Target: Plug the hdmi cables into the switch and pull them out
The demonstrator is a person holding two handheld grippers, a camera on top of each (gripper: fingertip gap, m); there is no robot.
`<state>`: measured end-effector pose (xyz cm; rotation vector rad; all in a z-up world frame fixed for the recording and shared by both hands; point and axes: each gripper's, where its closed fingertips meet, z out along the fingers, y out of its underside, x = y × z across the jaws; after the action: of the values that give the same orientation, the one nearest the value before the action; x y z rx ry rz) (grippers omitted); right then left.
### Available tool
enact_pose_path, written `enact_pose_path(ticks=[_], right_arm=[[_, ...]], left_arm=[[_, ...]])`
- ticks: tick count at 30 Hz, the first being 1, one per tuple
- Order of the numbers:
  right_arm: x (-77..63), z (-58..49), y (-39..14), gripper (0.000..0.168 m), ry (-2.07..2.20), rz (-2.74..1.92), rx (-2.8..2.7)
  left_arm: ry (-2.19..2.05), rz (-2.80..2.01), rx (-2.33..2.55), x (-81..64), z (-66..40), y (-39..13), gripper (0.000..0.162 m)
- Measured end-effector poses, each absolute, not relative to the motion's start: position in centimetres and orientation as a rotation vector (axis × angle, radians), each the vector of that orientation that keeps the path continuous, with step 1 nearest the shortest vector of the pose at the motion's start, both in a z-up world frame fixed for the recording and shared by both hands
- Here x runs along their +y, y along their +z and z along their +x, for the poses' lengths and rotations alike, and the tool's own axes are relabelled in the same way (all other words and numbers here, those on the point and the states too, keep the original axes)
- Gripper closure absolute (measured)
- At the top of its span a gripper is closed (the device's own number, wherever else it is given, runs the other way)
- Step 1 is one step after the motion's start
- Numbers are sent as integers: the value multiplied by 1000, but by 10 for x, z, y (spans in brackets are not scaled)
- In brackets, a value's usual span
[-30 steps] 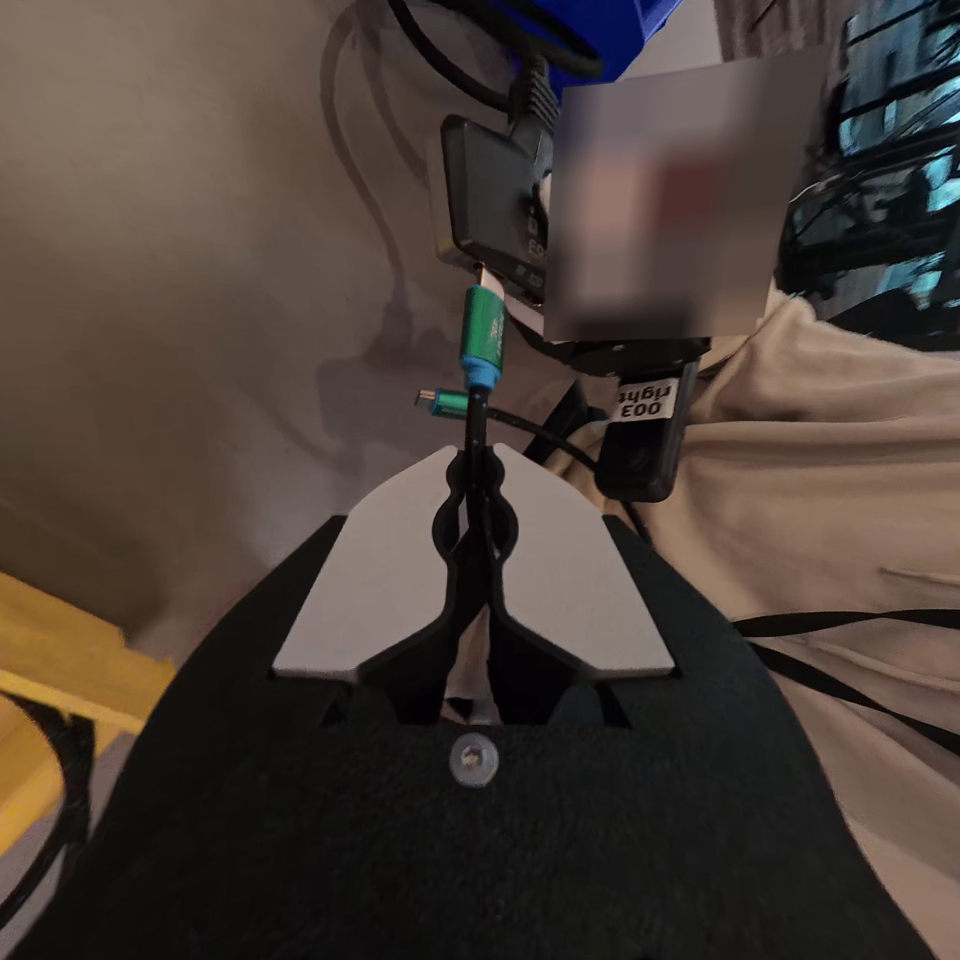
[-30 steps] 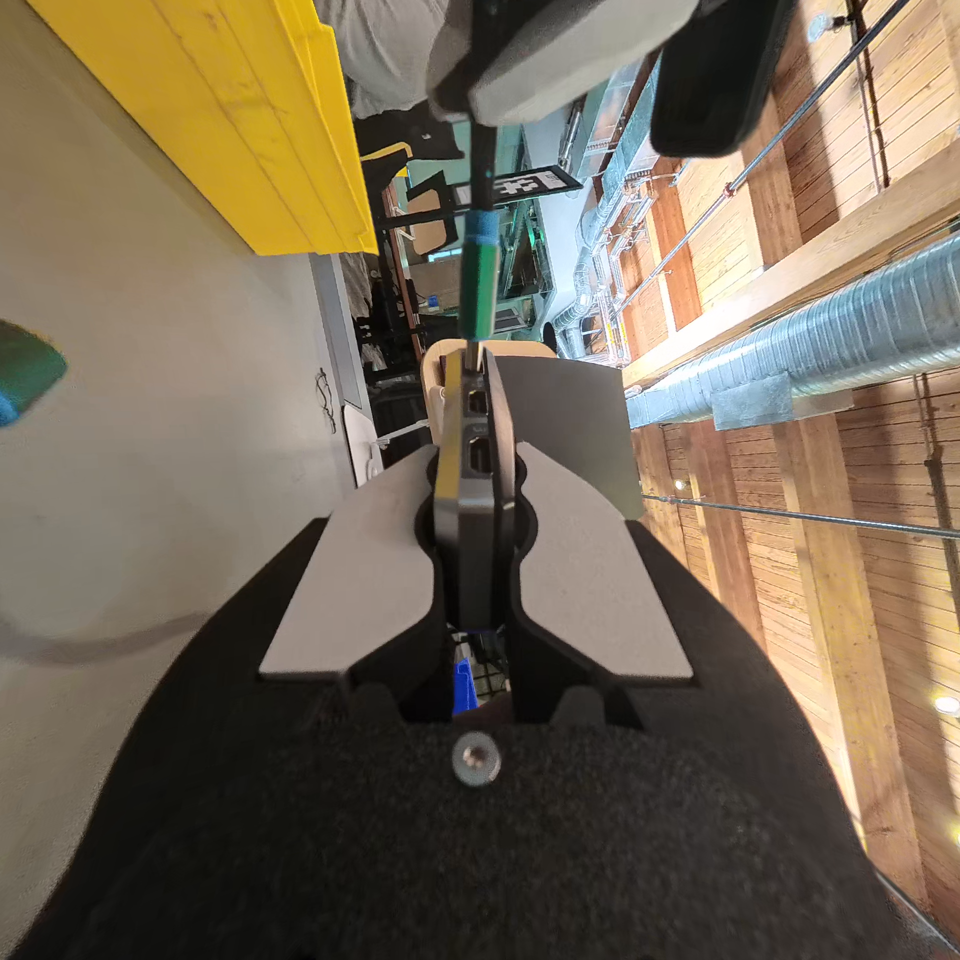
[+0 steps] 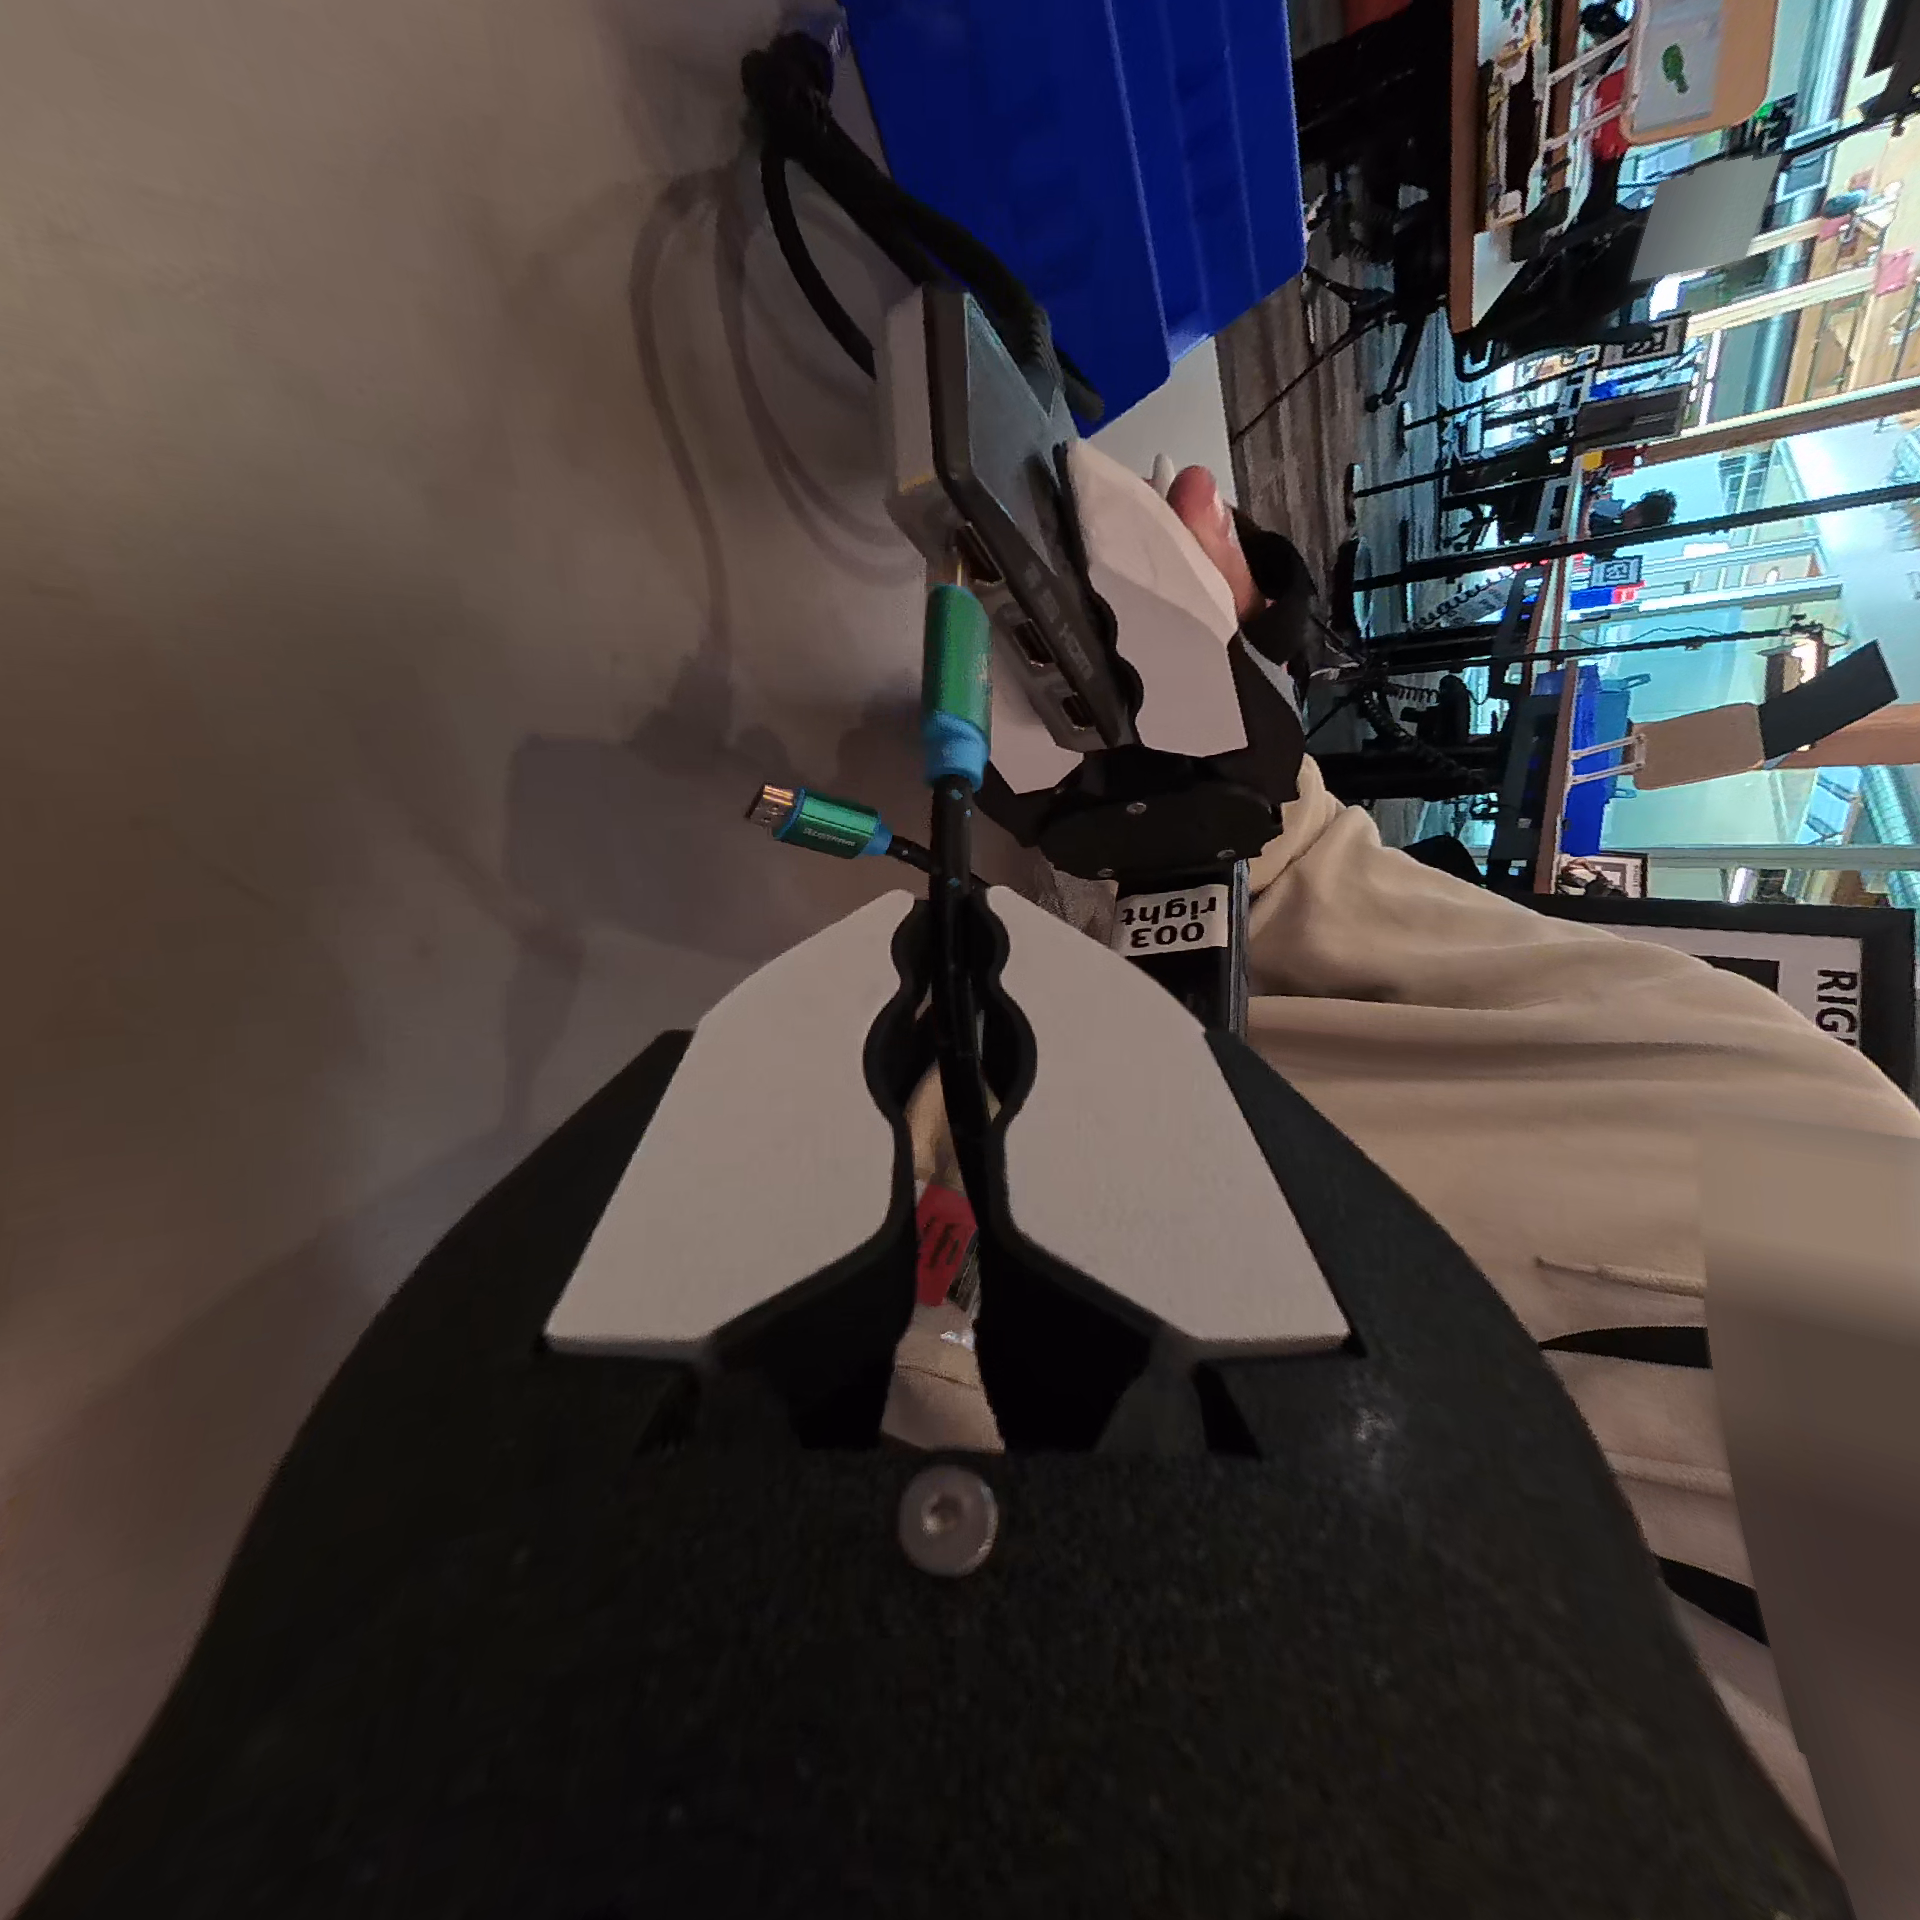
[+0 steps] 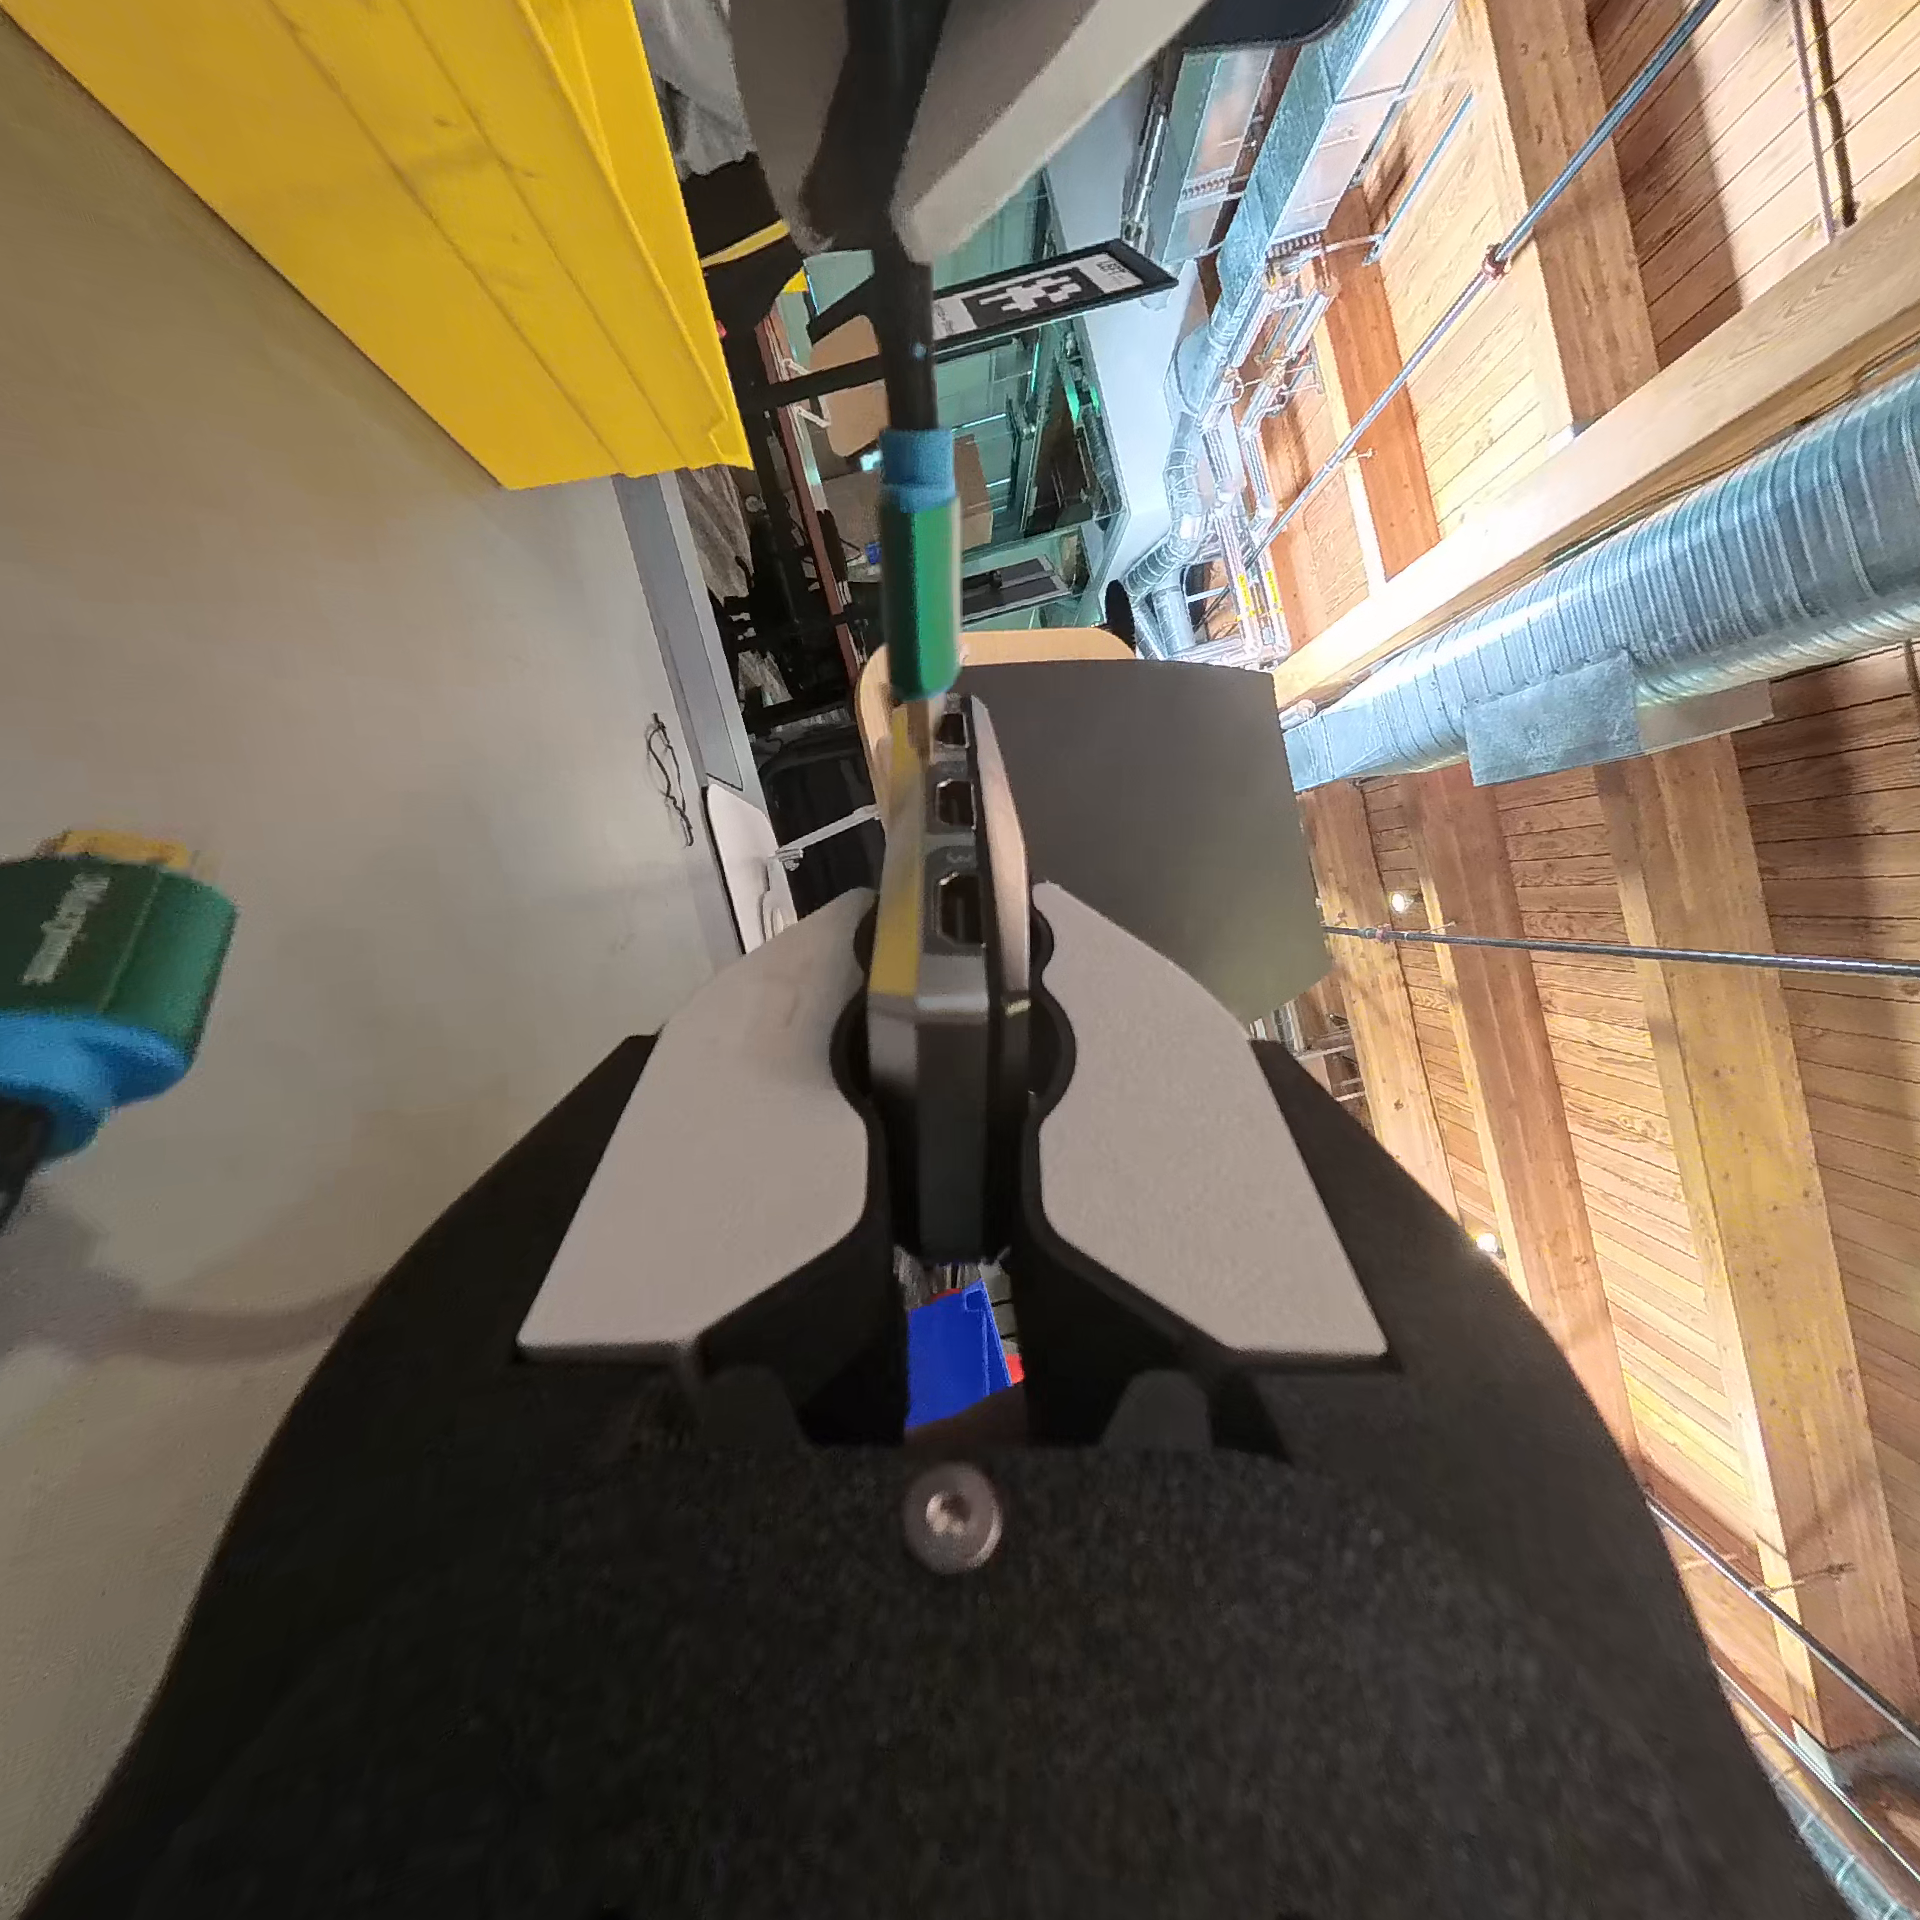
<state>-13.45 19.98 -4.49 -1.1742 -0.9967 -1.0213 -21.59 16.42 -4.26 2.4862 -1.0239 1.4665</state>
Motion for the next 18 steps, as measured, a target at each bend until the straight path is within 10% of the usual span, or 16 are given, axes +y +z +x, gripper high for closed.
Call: enact_pose_path(ticks=[18], right_arm=[[195,-130,-46,145,-1038,-1097,-959]], left_arm=[[1717,2376,-835,162,-209,-34,156]])
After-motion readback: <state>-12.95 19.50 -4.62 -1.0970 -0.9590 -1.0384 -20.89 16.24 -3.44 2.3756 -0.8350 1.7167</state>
